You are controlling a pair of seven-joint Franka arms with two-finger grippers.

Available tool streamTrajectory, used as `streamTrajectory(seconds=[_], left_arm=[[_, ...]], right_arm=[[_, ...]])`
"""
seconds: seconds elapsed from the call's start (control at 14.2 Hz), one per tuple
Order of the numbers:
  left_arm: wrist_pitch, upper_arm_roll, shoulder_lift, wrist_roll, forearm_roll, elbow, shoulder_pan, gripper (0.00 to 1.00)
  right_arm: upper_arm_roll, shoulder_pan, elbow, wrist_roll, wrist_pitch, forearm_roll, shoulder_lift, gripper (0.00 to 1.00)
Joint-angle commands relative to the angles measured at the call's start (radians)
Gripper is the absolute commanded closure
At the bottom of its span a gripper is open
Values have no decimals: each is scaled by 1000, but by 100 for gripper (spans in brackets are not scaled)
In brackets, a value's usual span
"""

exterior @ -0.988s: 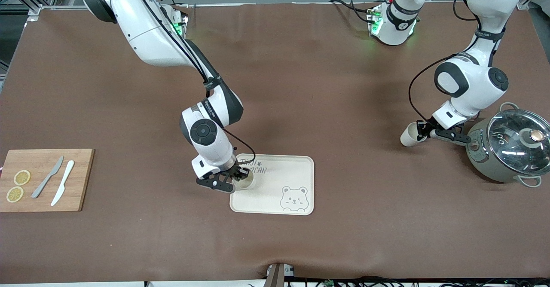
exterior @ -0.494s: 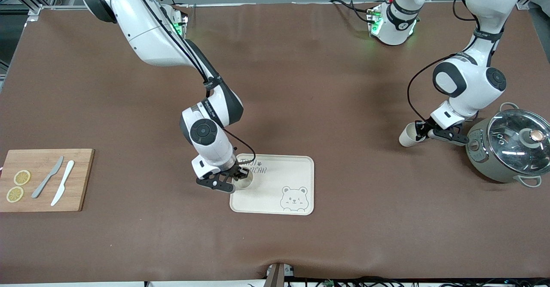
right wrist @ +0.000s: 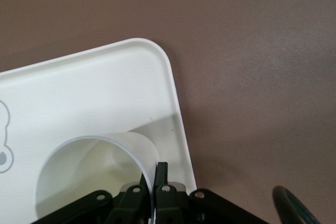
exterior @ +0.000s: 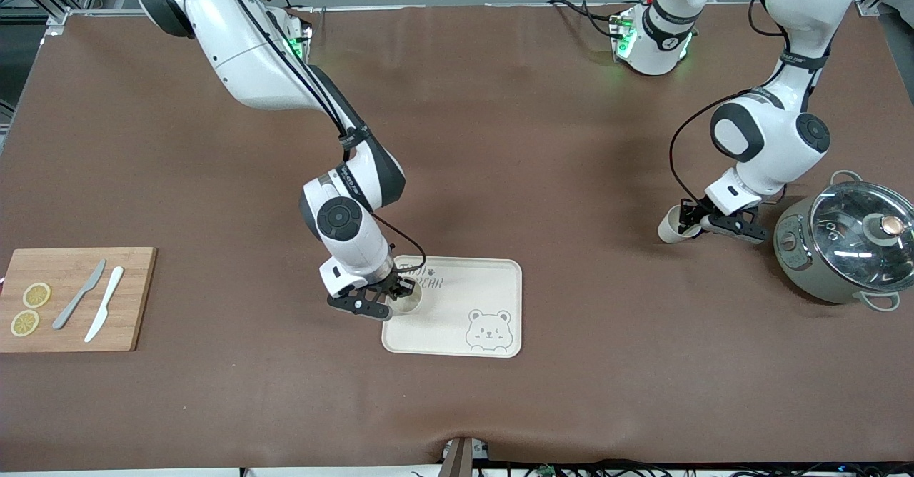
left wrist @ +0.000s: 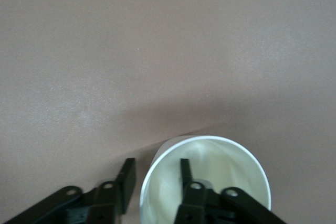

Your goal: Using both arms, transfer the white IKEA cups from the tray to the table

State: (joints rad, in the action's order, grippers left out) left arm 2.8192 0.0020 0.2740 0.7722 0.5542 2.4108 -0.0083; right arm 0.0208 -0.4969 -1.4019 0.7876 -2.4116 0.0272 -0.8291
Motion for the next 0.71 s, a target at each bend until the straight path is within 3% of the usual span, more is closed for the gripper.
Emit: streamTrajectory(seconds=[0.0, 0.42, 0.63], left_arm=[[12, 4, -22, -8, 15, 5, -9, 41], [9, 6, -39, -19, 12, 5, -10, 41], [-4, 6, -53, -21, 12, 5, -9, 41]], right_arm=[[2, -5, 17, 39, 37, 5, 21, 100], [11, 7, 37, 32, 286, 0, 151, 100], [8, 26, 44, -43, 460, -71, 264, 100]])
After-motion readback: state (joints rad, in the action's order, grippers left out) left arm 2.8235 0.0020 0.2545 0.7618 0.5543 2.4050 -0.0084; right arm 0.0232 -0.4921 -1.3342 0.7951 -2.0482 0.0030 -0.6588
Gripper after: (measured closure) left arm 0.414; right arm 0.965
